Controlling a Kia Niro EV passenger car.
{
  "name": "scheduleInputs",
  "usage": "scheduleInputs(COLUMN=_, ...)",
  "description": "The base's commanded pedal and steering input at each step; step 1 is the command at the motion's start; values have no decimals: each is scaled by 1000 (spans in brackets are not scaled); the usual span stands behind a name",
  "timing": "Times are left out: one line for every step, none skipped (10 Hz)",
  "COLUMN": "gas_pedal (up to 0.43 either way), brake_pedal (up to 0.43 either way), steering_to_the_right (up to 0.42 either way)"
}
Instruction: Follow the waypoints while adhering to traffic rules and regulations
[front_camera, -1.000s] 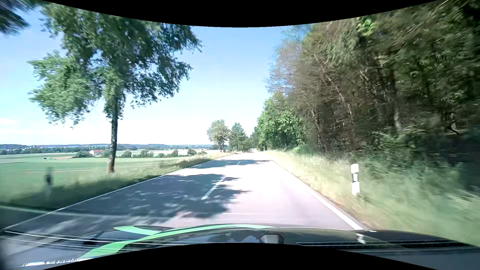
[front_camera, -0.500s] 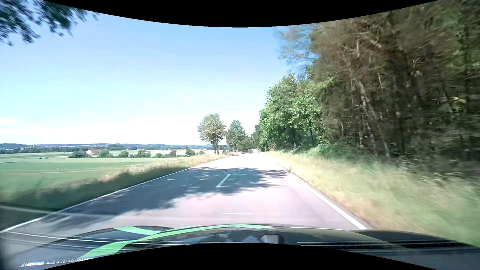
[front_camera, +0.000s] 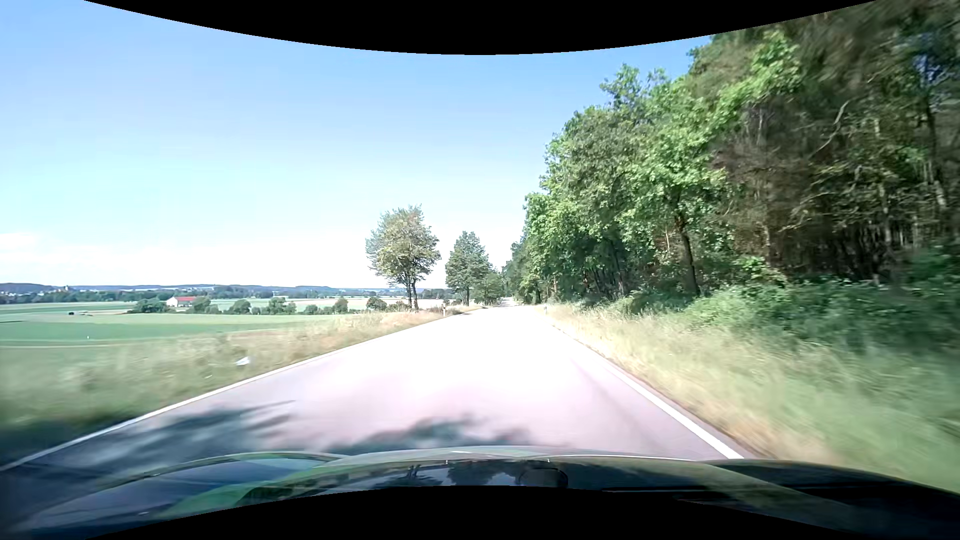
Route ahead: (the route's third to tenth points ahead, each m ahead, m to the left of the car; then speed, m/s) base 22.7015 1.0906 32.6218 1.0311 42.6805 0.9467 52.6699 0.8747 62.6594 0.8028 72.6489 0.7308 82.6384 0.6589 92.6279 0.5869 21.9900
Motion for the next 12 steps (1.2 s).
scheduleInputs(gas_pedal=248, brake_pedal=0, steering_to_the_right=0)
scheduleInputs(gas_pedal=240, brake_pedal=0, steering_to_the_right=3)
scheduleInputs(gas_pedal=220, brake_pedal=0, steering_to_the_right=4)
scheduleInputs(gas_pedal=197, brake_pedal=0, steering_to_the_right=5)
scheduleInputs(gas_pedal=189, brake_pedal=0, steering_to_the_right=5)
scheduleInputs(gas_pedal=177, brake_pedal=0, steering_to_the_right=5)
scheduleInputs(gas_pedal=169, brake_pedal=0, steering_to_the_right=5)
scheduleInputs(gas_pedal=157, brake_pedal=0, steering_to_the_right=5)
scheduleInputs(gas_pedal=157, brake_pedal=0, steering_to_the_right=4)
scheduleInputs(gas_pedal=169, brake_pedal=0, steering_to_the_right=4)
scheduleInputs(gas_pedal=177, brake_pedal=0, steering_to_the_right=4)
scheduleInputs(gas_pedal=197, brake_pedal=0, steering_to_the_right=4)
